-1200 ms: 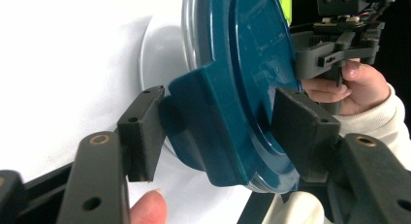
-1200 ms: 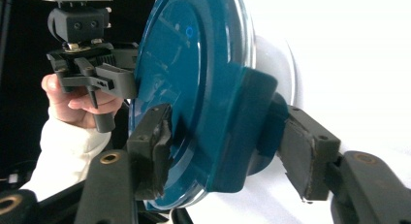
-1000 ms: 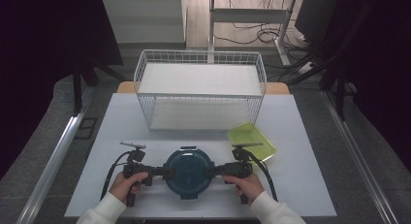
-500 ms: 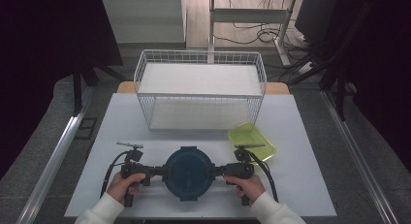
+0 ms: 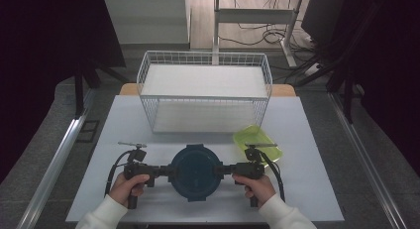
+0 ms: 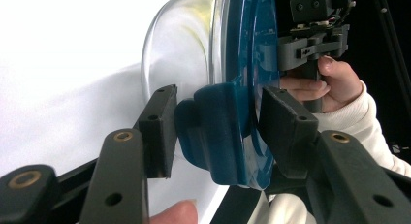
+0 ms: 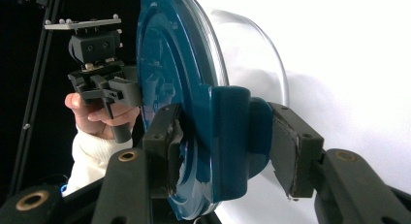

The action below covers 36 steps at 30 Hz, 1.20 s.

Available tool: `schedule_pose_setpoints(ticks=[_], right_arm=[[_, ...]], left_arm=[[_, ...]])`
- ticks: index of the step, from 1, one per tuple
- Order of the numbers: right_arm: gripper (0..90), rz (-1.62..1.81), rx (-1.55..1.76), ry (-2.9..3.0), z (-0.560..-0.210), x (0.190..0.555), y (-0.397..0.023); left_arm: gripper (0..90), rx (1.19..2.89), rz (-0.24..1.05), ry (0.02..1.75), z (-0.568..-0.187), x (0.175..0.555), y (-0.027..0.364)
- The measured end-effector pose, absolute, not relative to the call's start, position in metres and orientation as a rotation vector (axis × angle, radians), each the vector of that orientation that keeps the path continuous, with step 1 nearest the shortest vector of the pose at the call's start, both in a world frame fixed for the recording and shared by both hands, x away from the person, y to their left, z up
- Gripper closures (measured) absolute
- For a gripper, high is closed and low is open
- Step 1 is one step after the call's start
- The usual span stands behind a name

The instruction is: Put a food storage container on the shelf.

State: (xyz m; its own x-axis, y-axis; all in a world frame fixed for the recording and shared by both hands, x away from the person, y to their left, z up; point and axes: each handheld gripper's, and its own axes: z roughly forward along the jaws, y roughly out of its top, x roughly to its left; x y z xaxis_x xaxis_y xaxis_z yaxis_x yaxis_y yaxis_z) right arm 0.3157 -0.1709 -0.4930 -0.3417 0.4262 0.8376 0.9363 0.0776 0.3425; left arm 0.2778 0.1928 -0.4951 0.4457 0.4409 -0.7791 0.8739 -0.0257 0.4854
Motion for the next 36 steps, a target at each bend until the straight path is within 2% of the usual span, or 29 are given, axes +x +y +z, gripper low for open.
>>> schedule_pose_setpoints(ticks=[19, 36], right_arm=[[48.5, -1.308, -1.359, -1.863, -0.458, 0.338, -0.179], [48.0, -1.366, -1.394, -1.900, -0.413, 0.363, -0.185]], left_arm=[[50.3, 1.653, -0.458, 1.119, -0.463, 0.310, 0.183], [49.4, 1.644, -0.416, 1.091, -0.425, 0.342, 0.174]])
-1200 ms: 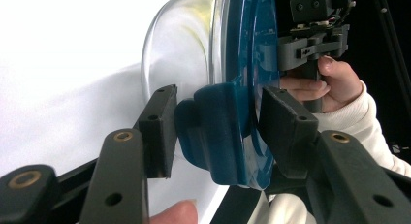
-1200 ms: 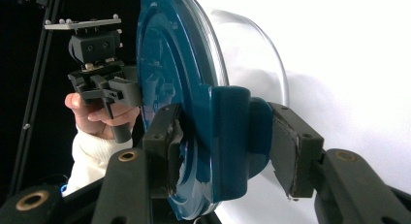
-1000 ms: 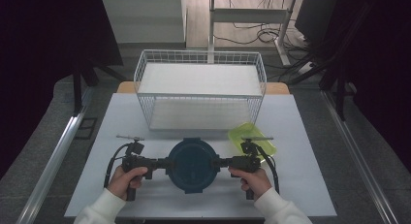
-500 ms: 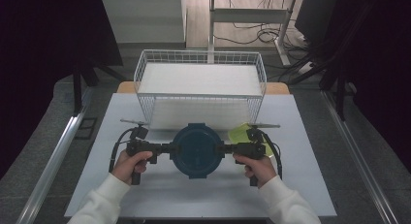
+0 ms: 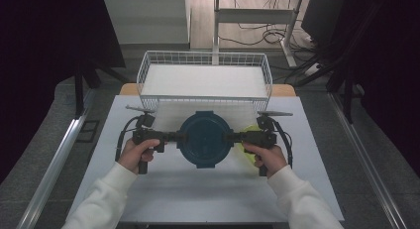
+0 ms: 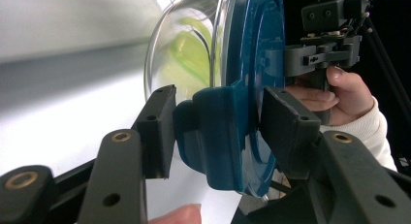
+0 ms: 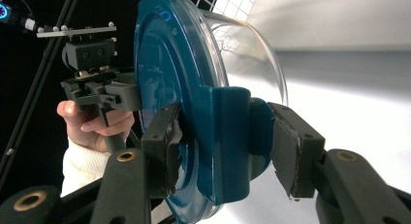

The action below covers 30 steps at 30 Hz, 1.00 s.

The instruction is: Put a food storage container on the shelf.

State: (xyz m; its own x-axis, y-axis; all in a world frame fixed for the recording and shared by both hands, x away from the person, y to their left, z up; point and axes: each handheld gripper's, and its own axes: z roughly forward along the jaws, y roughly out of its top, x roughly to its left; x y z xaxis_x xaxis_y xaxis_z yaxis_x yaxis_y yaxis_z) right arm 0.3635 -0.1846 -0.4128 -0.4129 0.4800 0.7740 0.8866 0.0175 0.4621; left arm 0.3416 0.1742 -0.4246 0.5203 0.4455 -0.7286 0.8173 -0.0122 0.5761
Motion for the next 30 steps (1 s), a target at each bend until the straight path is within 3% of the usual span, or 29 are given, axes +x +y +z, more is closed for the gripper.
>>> schedule_pose_setpoints(ticks=[30], right_arm=[[47.6, -1.460, -1.397, -1.948, -0.336, 0.407, -0.189]], left_arm=[[49.3, 1.629, -0.351, 1.049, -0.350, 0.391, 0.167]])
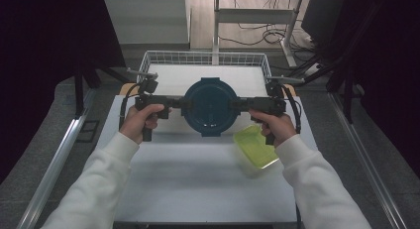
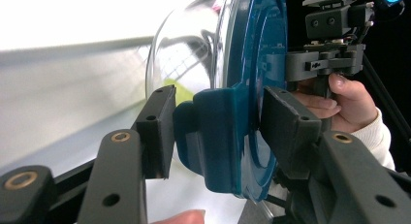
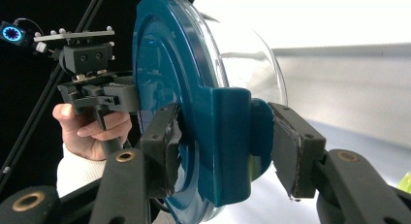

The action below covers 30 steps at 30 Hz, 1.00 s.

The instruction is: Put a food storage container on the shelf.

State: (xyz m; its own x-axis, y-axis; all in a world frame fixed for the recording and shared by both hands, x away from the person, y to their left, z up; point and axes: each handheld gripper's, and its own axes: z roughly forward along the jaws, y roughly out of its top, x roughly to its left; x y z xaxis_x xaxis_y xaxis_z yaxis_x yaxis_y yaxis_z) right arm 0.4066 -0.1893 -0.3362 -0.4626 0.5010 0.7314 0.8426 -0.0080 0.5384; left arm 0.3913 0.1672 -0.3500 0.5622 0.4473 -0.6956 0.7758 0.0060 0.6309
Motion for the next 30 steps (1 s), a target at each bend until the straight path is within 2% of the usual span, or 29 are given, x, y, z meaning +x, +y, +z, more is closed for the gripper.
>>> schedule_pose_setpoints(ticks=[10, 17, 30], right_arm=[[47.6, -1.489, -1.382, -1.960, -0.304, 0.434, -0.187], [47.6, -1.484, -1.374, -1.984, -0.286, 0.464, -0.186], [47.5, -1.437, -1.394, -1.946, -0.293, 0.511, -0.181]], left_arm=[[49.3, 1.635, -0.325, 1.024, -0.320, 0.418, 0.169], [49.4, 1.633, -0.333, 1.023, -0.303, 0.452, 0.172], [49.2, 1.632, -0.363, 1.069, -0.312, 0.494, 0.177]])
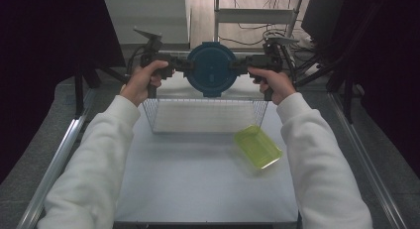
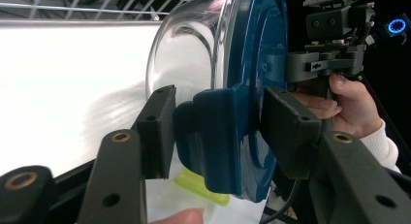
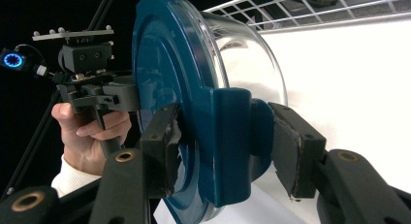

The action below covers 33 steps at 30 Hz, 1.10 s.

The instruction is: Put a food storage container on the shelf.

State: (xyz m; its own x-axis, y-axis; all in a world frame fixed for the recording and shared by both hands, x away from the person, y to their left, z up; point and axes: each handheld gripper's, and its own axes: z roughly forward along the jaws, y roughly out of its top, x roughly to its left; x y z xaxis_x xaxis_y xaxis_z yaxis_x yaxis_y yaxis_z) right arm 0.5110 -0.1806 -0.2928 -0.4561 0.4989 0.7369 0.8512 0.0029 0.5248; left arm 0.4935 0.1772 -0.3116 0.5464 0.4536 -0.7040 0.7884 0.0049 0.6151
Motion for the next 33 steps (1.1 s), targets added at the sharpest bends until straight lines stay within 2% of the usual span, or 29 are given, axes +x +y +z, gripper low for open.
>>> schedule_pose_setpoints(ticks=[20, 33], right_arm=[[43.3, -1.361, -1.563, -1.809, -0.311, 0.538, -0.173], [37.4, -1.349, -1.637, -1.796, -0.317, 0.540, -0.168]], left_arm=[[44.9, 1.541, -0.460, 1.216, -0.331, 0.523, 0.176], [41.4, 1.509, -0.472, 1.229, -0.339, 0.529, 0.174]])
